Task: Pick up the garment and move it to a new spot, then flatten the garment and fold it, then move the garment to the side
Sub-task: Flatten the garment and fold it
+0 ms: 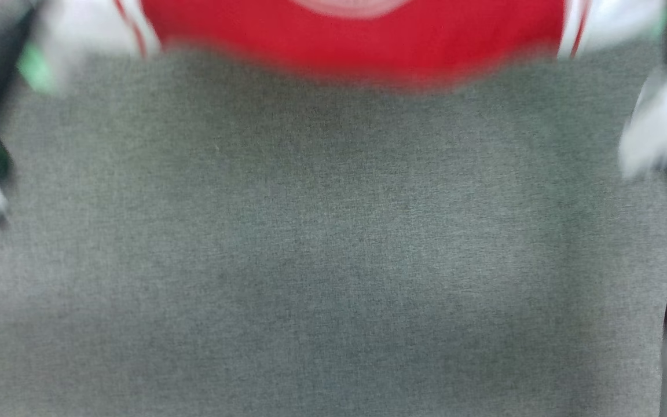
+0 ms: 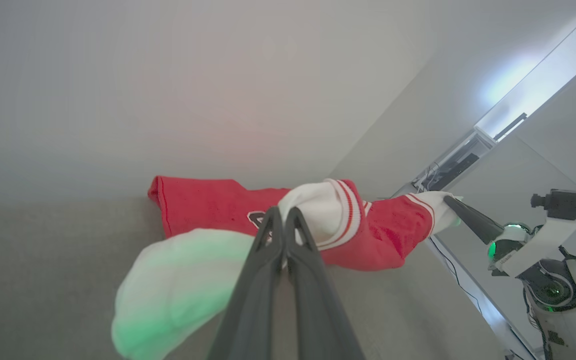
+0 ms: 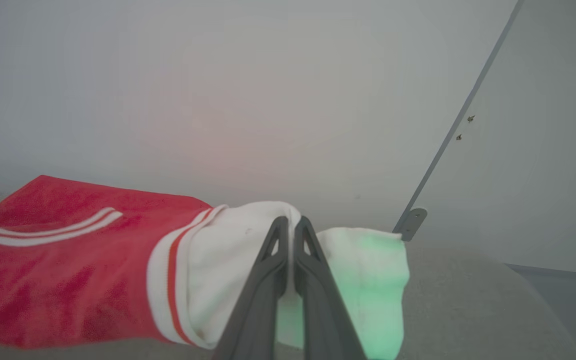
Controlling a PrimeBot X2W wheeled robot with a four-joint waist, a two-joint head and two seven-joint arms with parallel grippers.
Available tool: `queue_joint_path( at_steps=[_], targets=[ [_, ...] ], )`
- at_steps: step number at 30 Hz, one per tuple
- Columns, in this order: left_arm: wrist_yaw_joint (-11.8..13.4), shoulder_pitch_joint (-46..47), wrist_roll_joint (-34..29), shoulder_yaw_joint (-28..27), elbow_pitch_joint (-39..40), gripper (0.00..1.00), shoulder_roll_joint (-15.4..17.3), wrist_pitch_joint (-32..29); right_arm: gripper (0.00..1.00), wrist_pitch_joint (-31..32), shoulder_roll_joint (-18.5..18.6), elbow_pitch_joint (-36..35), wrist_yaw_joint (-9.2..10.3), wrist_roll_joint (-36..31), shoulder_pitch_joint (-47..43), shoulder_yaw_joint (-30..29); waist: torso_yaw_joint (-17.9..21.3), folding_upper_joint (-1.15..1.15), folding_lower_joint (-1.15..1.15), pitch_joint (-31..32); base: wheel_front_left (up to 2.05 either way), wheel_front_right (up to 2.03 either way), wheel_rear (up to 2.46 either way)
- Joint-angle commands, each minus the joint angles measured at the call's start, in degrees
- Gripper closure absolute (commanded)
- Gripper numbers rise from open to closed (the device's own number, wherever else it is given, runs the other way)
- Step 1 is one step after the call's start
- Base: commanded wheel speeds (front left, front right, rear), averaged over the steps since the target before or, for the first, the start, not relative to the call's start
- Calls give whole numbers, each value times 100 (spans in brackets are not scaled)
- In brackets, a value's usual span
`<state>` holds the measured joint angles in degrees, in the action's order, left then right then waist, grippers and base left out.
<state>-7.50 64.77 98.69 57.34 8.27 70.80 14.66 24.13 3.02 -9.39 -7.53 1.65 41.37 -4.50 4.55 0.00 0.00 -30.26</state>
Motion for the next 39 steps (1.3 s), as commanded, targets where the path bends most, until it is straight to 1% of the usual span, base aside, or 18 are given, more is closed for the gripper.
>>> queue_joint_path(
  at_steps=[1,2,3,6,7,9,11,13,16,19,21,22,23,26,28,34,39],
  targets=[
    [3,-422,-86,-92,259,100,57,47,100,65,62,-340,10,188,-509,111,19,0,0,133,0,0,0],
    [3,-687,-130,-263,351,100,62,50,100,105,118,-585,10,327,-862,178,11,0,0,165,0,0,0],
    [3,-980,-311,-406,434,100,96,54,100,152,157,-816,10,460,-1206,242,9,0,0,192,0,0,0],
    [3,-1980,-622,-804,583,100,-86,39,100,264,314,-1337,10,741,-2090,407,-6,0,0,282,0,0,0],
    [3,-2298,-753,-901,627,100,-111,41,100,301,342,-1461,10,812,-2343,408,-9,0,0,313,0,0,0],
    [3,-2869,-925,-1170,720,100,-199,45,100,352,523,-1621,10,963,-2762,427,-11,0,0,355,0,0,0],
    [3,-3468,-1068,-1372,808,100,-278,42,100,395,574,-1726,9,1083,-3159,436,-8,0,0,397,0,0,0],
    [3,-4015,-1171,-1564,857,100,-353,42,100,450,722,-1766,10,1128,-3495,402,-6,0,0,435,0,0,0],
    [3,-4712,-1317,-1736,958,100,-378,43,100,481,984,-1672,9,1171,-3931,502,-7,0,0,464,0,0,0],
    [3,-5303,-1448,-1838,944,100,-397,43,100,374,1079,-1526,10,1301,-4211,488,-12,0,0,478,0,0,0],
    [3,-5457,-1462,-1892,909,100,-446,43,100,313,1107,-1442,10,1344,-4291,465,-16,0,0,483,0,0,0],
    [3,-5618,-1509,-1885,898,100,-450,43,100,284,1189,-1356,9,1328,-4381,496,-23,0,0,487,0,0,0],
    [3,-5768,-1599,-1847,869,100,-412,43,100,248,1249,-1270,10,1311,-4451,525,-28,0,0,490,0,0,0],
    [3,-6081,-1703,-1776,852,100,-449,43,100,136,1281,-1049,9,1419,-4574,571,-58,0,0,500,0,0,0],
    [3,-6234,-1744,-1745,851,100,-466,43,100,84,1390,-918,10,1370,-4679,569,-82,0,0,499,0,0,0],
    [3,-6543,-1938,-1593,818,100,-465,43,100,-75,1338,-655,10,1455,-4931,439,-148,0,0,497,0,0,0],
    [3,-6517,-2007,-1561,710,100,-537,43,100,-112,1258,-539,10,1401,-4978,364,-184,0,0,518,0,0,0]
  ],
)
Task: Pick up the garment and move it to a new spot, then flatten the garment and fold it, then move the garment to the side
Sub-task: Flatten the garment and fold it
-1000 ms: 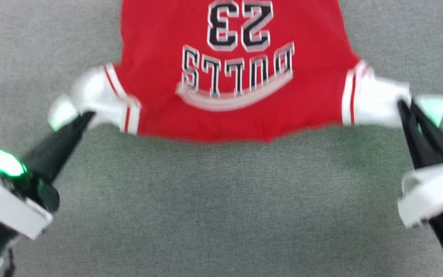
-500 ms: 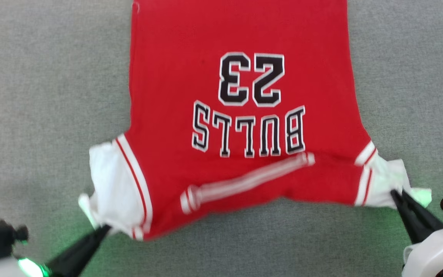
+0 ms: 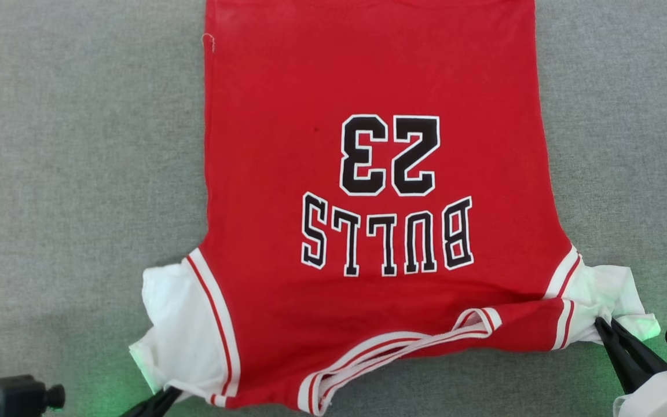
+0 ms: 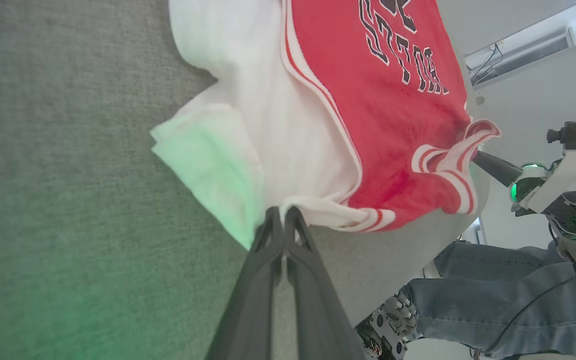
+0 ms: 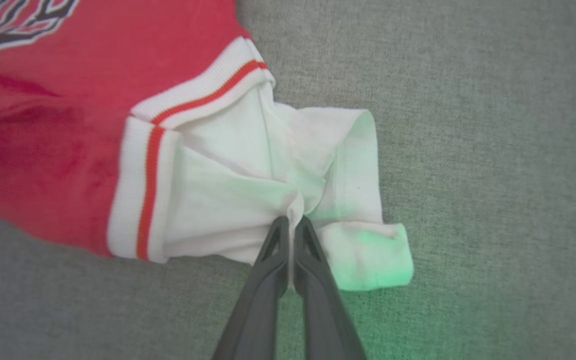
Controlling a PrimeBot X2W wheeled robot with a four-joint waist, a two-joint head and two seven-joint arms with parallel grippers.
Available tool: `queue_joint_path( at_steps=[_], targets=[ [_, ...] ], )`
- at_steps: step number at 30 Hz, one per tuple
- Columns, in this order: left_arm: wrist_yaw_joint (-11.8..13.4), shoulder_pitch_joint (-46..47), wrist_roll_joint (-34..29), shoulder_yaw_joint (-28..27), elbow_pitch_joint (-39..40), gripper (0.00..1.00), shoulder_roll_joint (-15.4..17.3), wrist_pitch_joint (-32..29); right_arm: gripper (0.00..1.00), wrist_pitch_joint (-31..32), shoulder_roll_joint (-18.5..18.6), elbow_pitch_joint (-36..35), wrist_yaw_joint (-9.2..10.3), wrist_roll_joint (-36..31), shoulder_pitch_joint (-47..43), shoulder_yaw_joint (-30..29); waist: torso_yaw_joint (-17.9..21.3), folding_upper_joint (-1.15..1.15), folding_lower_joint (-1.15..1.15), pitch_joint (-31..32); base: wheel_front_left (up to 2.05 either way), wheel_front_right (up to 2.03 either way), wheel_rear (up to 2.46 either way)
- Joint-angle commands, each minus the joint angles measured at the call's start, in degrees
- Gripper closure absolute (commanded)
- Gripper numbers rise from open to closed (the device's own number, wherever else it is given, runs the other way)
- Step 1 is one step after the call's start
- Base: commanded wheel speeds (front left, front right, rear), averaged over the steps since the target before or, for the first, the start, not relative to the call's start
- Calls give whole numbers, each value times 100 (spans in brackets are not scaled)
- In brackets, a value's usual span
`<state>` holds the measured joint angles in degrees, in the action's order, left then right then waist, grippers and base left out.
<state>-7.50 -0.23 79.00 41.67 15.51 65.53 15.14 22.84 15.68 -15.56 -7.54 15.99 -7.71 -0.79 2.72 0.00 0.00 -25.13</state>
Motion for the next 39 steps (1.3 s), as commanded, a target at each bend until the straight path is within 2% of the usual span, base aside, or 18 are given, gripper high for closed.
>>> queue_joint_path(
  at_steps=[1,5,6,7,8,9,13,19,23,25,28,33,39],
  targets=[
    [3,-2,-77,52,-34,100,7,-5,100,21,-19,98,11,-43,-49,15,-1,0,0,17,0,0,0],
    [3,117,-216,235,-139,100,-37,-5,100,9,-59,142,11,-119,56,97,7,0,0,55,0,0,0],
    [3,149,-238,270,-151,100,-46,-5,95,-10,-73,133,10,-129,70,111,10,0,0,65,0,0,0],
    [3,177,-236,309,-167,100,-57,-5,61,-43,-102,107,10,-147,76,98,14,0,0,72,0,0,0],
    [3,217,-246,321,-174,100,-83,-5,10,-64,-116,61,10,-166,65,85,17,0,0,78,0,0,0],
    [3,240,-256,331,-180,100,-96,-5,0,-75,-116,-6,10,-179,34,78,21,0,0,81,0,0,0],
    [3,281,-271,341,-184,100,-120,-5,0,-45,-99,-545,11,-179,-134,29,50,0,0,85,0,0,0],
    [3,280,-341,308,-121,100,-157,-5,0,371,-113,-1866,11,29,-398,-333,49,0,0,69,0,0,0],
    [3,371,-429,329,-25,100,-153,-5,0,803,-162,-2465,11,308,-12,-636,-20,0,0,-10,0,0,0],
    [3,433,-483,360,21,100,-156,-5,0,1089,-93,-2394,11,368,397,-826,-82,0,0,-75,0,0,0],
    [3,588,-587,446,99,100,-165,-5,0,1655,-43,-2001,10,298,1240,-736,-207,0,0,-194,0,0,0],
    [3,899,-694,546,197,100,-177,-5,0,2709,-703,-1319,11,-351,2914,-459,-467,0,0,-477,0,0,0],
    [3,1365,-869,819,298,100,-243,-5,0,3692,-1110,-122,10,-1295,4670,-623,-879,0,0,-831,0,0,0]
  ],
)
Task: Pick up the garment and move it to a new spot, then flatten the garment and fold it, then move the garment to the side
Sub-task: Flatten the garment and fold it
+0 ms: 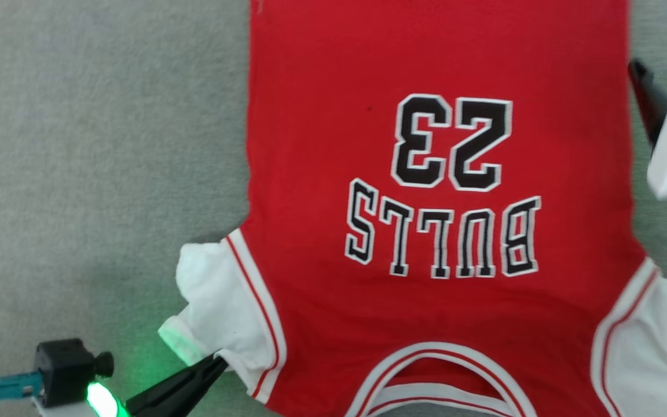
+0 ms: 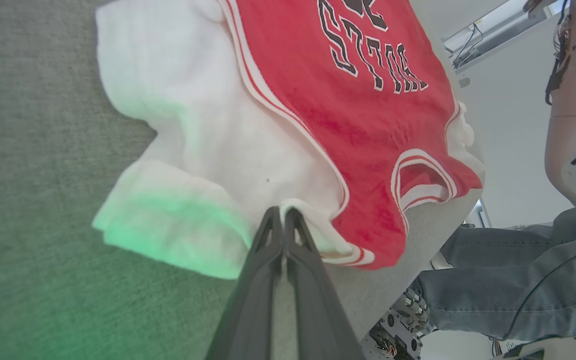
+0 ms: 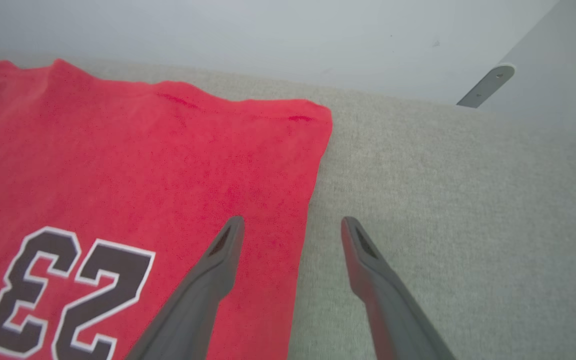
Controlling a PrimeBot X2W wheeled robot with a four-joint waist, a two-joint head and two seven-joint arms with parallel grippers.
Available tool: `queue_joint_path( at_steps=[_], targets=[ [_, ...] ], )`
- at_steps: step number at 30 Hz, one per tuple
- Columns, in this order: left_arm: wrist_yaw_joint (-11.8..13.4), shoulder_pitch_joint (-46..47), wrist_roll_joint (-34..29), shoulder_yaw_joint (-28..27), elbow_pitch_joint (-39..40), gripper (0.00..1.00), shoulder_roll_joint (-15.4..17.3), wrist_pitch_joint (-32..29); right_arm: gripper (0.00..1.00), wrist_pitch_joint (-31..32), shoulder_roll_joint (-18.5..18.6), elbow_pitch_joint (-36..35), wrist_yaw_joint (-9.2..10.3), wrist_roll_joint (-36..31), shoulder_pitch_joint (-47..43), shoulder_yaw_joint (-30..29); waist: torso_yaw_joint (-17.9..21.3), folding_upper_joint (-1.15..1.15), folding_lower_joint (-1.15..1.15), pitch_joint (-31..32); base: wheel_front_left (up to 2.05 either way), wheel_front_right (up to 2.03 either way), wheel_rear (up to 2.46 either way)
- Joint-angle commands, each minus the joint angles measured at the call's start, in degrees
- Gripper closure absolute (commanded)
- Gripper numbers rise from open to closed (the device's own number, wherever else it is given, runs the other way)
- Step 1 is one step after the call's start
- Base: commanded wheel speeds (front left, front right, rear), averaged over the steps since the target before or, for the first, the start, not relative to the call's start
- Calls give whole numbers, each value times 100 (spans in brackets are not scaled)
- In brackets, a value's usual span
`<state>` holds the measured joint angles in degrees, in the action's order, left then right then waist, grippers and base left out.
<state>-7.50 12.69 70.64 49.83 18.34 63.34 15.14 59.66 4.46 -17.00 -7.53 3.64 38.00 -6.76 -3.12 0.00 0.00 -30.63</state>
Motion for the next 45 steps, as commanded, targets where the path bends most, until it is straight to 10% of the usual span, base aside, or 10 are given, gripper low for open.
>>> queue_joint_path(
  at_steps=[1,12,24,25,26,27,45],
  targets=[
    [3,159,-52,56,27,100,-43,-5,0,109,-21,213,9,-217,374,-88,-365,0,0,-344,0,0,0],
    [3,922,4,643,-1,100,-211,-5,0,976,-153,1603,9,-1535,2341,-979,-895,0,0,-975,0,0,0],
    [36,1251,125,791,-78,100,-216,-13,0,1234,-156,1779,9,-1813,2517,-1473,-895,0,0,-1238,0,0,0],
    [36,1262,129,785,-87,100,-207,-13,45,1251,-160,1799,9,-1779,2506,-1459,-878,0,0,-1247,0,0,0],
    [36,1262,129,785,-87,100,-207,-13,45,1251,-160,1799,9,-1779,2506,-1459,-878,0,0,-1247,0,0,0],
    [37,1292,122,766,-95,100,-205,-13,100,1214,-158,1803,9,-1705,2513,-1508,-848,0,0,-1246,0,0,0],
    [7,544,240,-153,-63,100,-284,-5,100,1619,-155,956,9,-679,1319,-1208,-364,0,0,-115,0,0,0]
  ],
)
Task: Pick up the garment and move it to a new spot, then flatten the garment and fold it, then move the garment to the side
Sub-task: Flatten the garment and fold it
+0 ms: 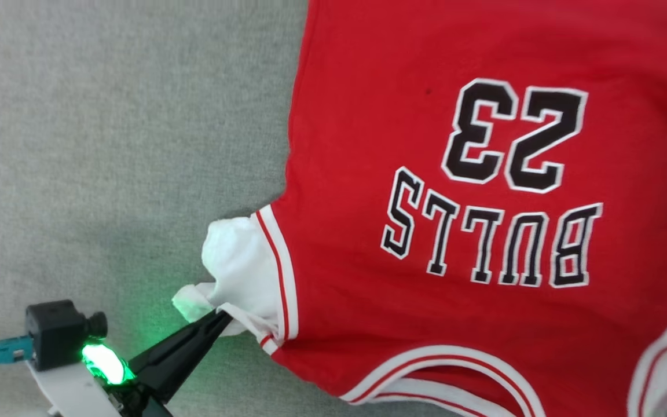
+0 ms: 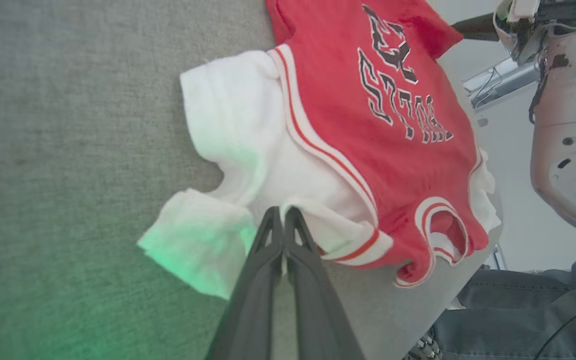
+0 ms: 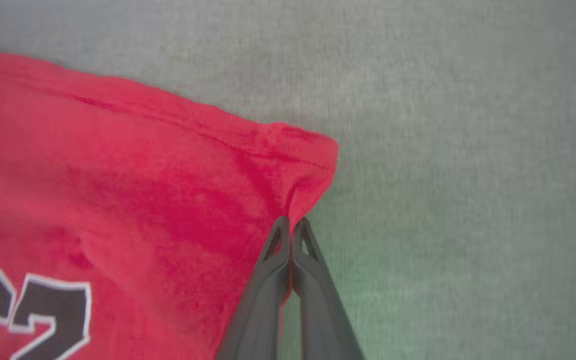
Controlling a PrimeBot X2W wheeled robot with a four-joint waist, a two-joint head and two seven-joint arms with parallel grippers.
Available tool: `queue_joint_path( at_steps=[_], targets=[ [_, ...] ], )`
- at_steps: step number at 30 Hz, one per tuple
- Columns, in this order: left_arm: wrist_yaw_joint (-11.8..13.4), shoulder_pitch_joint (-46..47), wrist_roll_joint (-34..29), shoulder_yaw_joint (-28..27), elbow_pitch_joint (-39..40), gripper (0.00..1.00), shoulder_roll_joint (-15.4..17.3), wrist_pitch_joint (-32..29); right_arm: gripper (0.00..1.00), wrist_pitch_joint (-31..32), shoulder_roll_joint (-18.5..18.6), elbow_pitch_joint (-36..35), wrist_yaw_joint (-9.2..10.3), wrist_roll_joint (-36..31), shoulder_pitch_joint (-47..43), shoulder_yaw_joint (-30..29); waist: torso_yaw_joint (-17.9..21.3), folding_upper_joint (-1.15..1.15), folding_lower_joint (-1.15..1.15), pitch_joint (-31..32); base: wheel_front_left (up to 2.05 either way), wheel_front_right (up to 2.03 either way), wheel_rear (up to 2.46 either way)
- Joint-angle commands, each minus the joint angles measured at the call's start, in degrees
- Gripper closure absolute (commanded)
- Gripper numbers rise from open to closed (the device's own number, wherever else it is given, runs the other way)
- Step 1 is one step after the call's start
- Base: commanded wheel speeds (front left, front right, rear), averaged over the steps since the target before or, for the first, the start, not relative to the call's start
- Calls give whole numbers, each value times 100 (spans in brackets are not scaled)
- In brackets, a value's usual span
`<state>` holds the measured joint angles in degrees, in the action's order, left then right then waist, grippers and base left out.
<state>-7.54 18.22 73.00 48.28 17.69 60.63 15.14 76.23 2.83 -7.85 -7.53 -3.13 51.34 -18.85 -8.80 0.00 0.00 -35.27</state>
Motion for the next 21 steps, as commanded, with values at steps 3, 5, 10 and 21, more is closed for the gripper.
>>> queue_joint_path(
  at_steps=[3,5,10,21],
  targets=[
    [11,-233,-22,-174,-5,100,-10,-5,100,490,144,-650,9,459,-753,124,309,0,0,599,0,0,0],
    [11,-359,-50,-312,-31,100,-20,-5,100,846,307,-1186,9,809,-1333,166,385,0,0,725,0,0,0],
    [11,-667,-54,-584,-46,100,-54,-5,100,1246,477,-2425,9,1543,-2945,153,562,0,0,943,0,0,0],
    [11,-1133,-84,-1083,-105,100,-168,-5,100,552,117,-3349,9,1925,-6127,1088,838,0,0,1145,0,0,0]
  ],
)
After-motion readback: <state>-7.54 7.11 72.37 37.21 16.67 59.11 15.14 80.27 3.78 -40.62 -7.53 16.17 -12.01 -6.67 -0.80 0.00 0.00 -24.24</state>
